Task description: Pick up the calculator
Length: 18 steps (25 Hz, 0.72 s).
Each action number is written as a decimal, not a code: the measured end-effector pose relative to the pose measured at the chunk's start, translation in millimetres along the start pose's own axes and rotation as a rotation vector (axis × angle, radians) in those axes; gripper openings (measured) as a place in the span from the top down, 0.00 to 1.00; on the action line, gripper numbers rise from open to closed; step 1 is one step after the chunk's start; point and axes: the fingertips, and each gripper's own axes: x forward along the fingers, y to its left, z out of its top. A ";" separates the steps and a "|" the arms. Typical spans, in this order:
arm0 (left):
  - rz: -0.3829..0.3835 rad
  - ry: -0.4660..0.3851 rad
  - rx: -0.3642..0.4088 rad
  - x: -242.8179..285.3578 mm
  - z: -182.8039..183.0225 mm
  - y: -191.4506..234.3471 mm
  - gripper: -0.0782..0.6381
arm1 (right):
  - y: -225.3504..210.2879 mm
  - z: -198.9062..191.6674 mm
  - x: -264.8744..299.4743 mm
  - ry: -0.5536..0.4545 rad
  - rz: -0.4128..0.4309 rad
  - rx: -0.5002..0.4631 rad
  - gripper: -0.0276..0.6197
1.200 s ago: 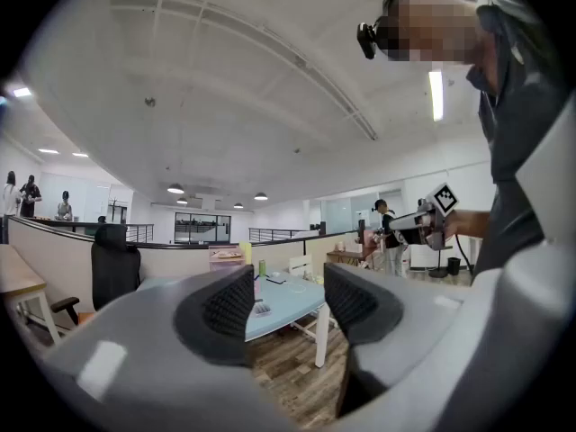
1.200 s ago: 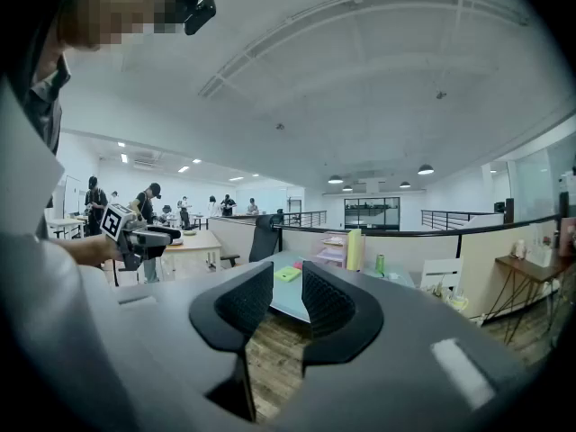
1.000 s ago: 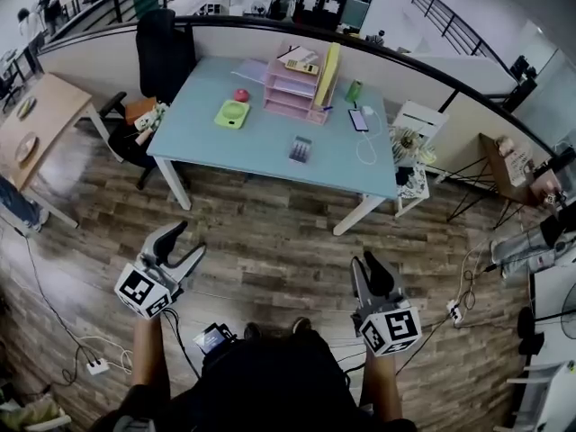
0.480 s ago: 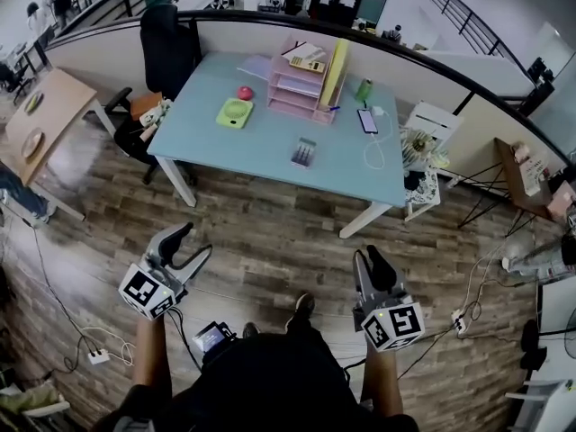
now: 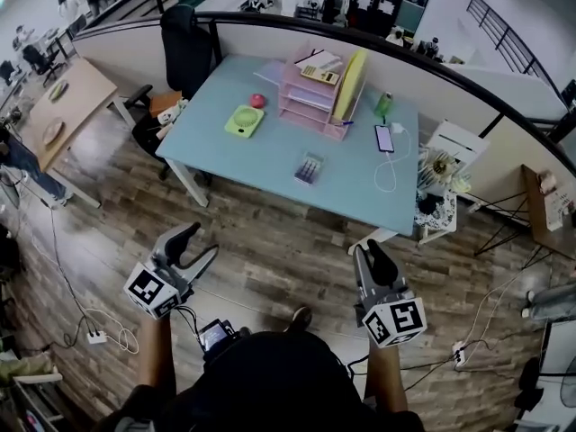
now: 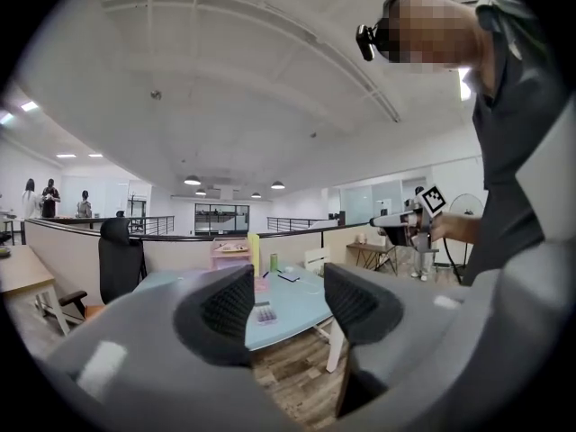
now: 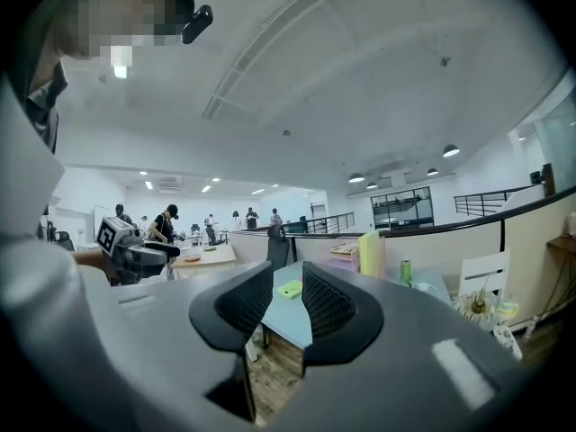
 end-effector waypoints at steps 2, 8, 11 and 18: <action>0.016 0.011 -0.003 14.4 0.7 -3.9 0.53 | -16.8 -2.1 5.2 -0.001 0.020 0.005 0.81; 0.064 0.033 -0.014 50.8 7.5 -12.0 0.53 | -61.8 -5.6 13.1 0.005 0.050 0.025 0.81; 0.057 0.020 -0.026 72.8 13.0 -16.8 0.53 | -83.2 -5.3 14.5 -0.001 0.053 0.037 0.81; 0.046 0.059 0.004 116.5 12.2 -23.9 0.53 | -119.6 -11.9 13.6 0.009 0.048 0.056 0.81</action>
